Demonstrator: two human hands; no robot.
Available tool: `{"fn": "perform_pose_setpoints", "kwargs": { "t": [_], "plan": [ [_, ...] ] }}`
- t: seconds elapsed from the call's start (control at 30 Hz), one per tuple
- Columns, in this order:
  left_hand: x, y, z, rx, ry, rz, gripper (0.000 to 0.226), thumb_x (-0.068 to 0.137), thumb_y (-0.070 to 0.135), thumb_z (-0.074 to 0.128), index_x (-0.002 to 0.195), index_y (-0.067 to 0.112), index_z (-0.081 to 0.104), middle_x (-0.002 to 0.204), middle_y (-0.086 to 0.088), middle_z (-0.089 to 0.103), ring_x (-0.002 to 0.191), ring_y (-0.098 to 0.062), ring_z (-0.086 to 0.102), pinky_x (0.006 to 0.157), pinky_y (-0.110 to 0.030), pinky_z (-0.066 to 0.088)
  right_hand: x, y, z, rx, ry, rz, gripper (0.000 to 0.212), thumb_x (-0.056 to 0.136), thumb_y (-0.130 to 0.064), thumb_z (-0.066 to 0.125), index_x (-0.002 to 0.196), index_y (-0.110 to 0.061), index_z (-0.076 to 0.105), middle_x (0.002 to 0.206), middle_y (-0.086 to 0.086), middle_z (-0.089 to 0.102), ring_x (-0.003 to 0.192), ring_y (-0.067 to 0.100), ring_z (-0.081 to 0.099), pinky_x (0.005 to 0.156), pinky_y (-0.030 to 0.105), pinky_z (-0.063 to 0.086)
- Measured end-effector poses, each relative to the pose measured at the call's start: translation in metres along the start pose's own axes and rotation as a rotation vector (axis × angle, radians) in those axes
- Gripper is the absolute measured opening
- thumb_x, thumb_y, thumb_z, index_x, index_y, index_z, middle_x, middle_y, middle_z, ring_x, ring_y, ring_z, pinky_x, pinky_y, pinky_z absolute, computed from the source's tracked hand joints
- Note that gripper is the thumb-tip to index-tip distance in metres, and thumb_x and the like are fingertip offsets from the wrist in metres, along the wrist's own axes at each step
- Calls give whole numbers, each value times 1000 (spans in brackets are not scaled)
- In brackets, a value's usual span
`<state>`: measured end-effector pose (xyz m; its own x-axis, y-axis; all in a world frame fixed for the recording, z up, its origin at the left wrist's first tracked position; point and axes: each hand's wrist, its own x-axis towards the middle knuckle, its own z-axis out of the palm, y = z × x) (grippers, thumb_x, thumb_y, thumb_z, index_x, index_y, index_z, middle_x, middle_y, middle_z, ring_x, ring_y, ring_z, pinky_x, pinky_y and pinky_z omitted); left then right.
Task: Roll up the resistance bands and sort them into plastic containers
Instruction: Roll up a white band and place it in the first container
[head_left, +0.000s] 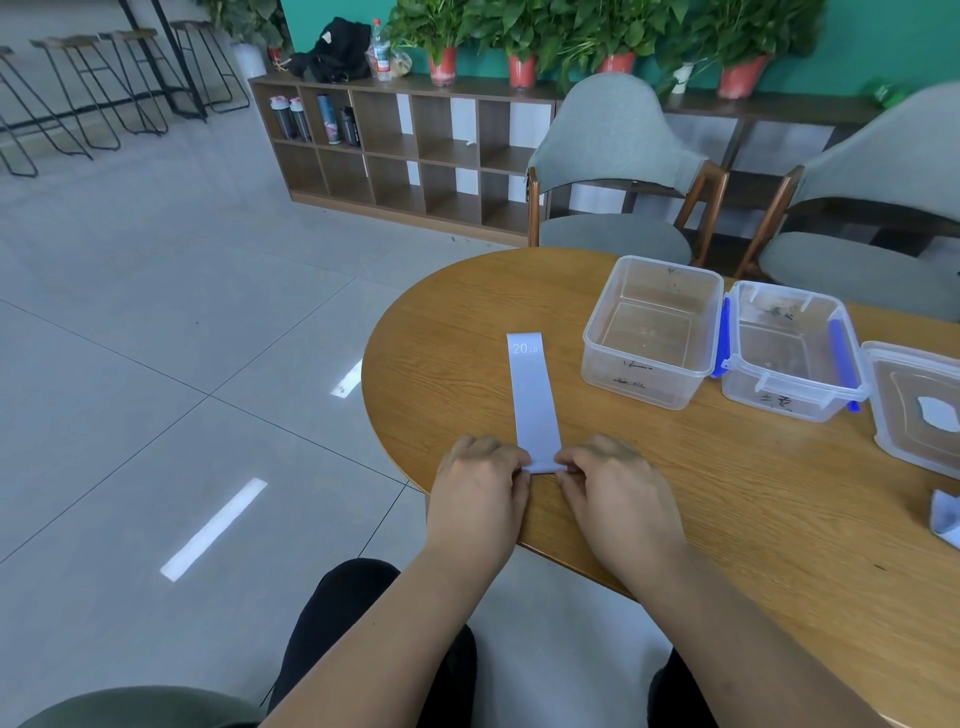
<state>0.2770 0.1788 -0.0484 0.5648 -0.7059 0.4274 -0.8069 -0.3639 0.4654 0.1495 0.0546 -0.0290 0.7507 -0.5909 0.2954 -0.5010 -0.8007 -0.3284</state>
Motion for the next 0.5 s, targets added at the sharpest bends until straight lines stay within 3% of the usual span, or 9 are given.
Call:
{"fn": "perform_pose_setpoints", "kwargs": {
  "t": [0.13, 0.27, 0.5],
  "plan": [
    [2, 1, -1, 16, 0, -9, 13, 91, 19, 75, 102, 23, 80, 88, 6, 72, 85, -22, 59, 73, -44, 55, 1, -1, -3, 26, -4, 37, 23, 96, -26, 70, 117, -30, 75, 104, -9, 71, 96, 19, 67, 75, 33, 54],
    [4, 5, -4, -32, 14, -41, 14, 88, 14, 76, 99, 23, 74, 85, 10, 71, 82, -21, 58, 72, -43, 54, 3, -3, -4, 71, 15, 82, 12, 95, -26, 70, 105, -32, 71, 97, -12, 71, 90, 15, 67, 70, 33, 54],
    [7, 3, -3, -57, 25, -51, 11, 89, 16, 77, 99, 21, 77, 89, 7, 71, 87, -20, 58, 76, -41, 55, 6, -6, 0, 35, 13, 89, 14, 98, -31, 67, 109, -31, 74, 102, -10, 68, 98, 18, 64, 71, 35, 55]
  ]
}}
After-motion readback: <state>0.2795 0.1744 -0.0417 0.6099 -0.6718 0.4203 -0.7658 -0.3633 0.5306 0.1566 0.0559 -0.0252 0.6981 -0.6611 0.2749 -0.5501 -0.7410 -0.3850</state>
